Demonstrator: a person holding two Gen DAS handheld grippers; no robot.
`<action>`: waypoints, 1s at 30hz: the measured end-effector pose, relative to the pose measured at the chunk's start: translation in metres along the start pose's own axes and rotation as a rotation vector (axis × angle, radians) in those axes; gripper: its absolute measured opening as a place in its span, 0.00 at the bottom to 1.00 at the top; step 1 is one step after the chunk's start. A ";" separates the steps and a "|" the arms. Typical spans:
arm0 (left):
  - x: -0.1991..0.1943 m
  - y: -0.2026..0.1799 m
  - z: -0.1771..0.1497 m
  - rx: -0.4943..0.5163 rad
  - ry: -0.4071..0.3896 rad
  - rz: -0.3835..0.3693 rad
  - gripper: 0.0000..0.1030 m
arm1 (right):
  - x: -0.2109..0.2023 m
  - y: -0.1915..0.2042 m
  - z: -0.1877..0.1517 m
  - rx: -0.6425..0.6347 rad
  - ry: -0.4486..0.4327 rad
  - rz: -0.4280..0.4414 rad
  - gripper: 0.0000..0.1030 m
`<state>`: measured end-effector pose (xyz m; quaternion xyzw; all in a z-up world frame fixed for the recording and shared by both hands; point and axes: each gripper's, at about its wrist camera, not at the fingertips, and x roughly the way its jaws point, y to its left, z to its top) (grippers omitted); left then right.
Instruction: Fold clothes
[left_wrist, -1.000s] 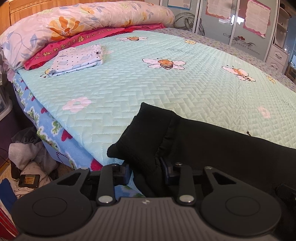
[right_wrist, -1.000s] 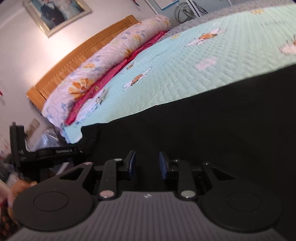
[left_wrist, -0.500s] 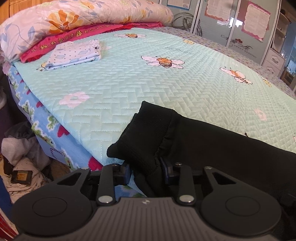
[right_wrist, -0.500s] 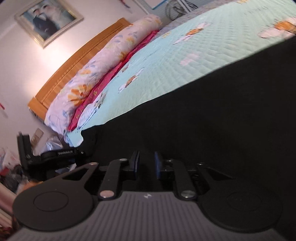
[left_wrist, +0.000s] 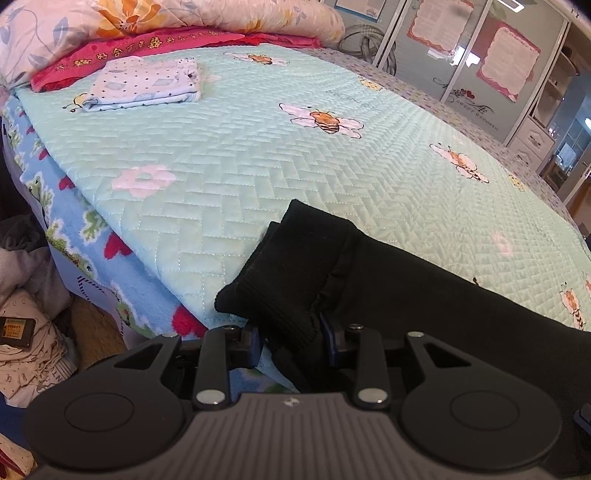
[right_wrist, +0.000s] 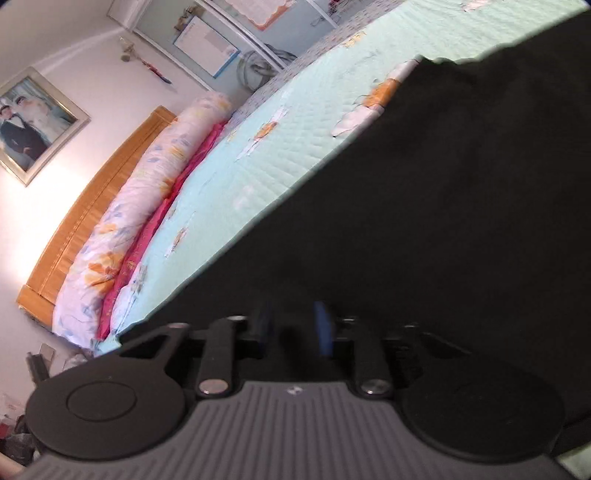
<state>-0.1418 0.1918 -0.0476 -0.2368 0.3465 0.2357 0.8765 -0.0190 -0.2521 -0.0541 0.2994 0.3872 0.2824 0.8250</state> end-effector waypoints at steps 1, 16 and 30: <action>-0.002 -0.002 0.000 0.003 -0.008 0.003 0.31 | -0.002 0.002 -0.001 -0.004 -0.012 0.009 0.25; -0.068 -0.061 0.018 0.108 -0.242 -0.137 0.19 | 0.085 0.124 -0.071 -0.615 0.097 0.081 0.31; -0.108 -0.182 0.020 0.342 -0.297 -0.410 0.18 | 0.050 0.125 -0.086 -0.603 0.040 0.193 0.32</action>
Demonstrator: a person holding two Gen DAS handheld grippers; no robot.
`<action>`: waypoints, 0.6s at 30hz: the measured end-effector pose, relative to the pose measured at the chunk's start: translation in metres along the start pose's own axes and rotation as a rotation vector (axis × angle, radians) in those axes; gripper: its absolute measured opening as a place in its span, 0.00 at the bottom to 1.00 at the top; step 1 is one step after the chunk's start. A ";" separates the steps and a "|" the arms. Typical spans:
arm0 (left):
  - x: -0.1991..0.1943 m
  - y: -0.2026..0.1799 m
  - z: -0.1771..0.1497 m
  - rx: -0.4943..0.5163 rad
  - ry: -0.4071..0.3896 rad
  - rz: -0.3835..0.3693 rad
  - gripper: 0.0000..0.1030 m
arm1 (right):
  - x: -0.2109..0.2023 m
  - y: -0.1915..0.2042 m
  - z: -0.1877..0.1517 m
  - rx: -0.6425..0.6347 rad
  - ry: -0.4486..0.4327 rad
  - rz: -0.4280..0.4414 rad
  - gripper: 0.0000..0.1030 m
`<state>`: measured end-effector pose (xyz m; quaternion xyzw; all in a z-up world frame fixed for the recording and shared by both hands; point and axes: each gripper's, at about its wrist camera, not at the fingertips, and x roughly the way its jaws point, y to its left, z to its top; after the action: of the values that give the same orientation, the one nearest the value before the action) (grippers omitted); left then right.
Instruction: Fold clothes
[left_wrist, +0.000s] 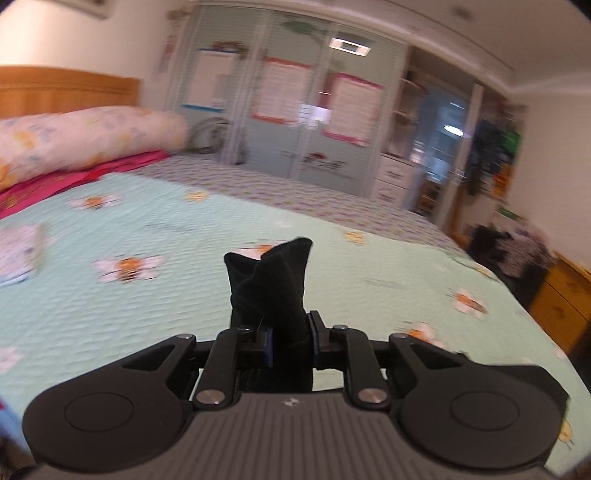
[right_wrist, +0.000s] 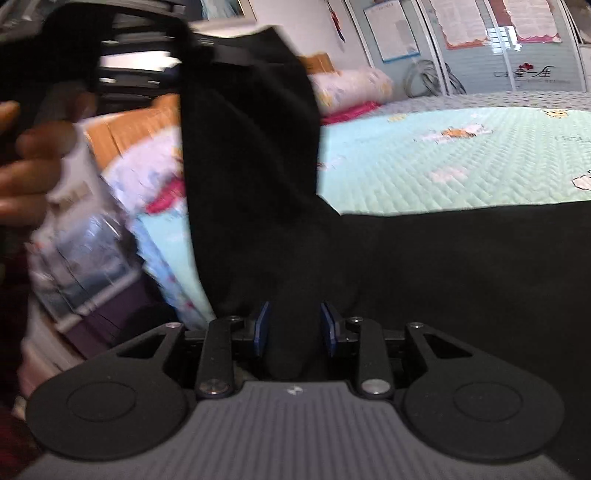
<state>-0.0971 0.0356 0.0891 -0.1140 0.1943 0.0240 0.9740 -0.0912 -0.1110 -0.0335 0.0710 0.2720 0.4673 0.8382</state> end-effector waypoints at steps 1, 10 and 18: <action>0.004 -0.012 0.000 0.028 0.002 -0.032 0.18 | -0.010 -0.006 0.001 0.017 -0.022 -0.019 0.32; 0.095 -0.106 -0.090 0.273 0.241 -0.265 0.16 | -0.127 -0.092 -0.044 0.376 -0.129 -0.162 0.36; 0.108 -0.128 -0.148 0.467 0.224 -0.238 0.16 | -0.177 -0.116 -0.066 0.574 -0.254 -0.121 0.40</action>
<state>-0.0415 -0.1235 -0.0582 0.0895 0.2864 -0.1487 0.9423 -0.1127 -0.3293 -0.0634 0.3462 0.2895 0.3082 0.8374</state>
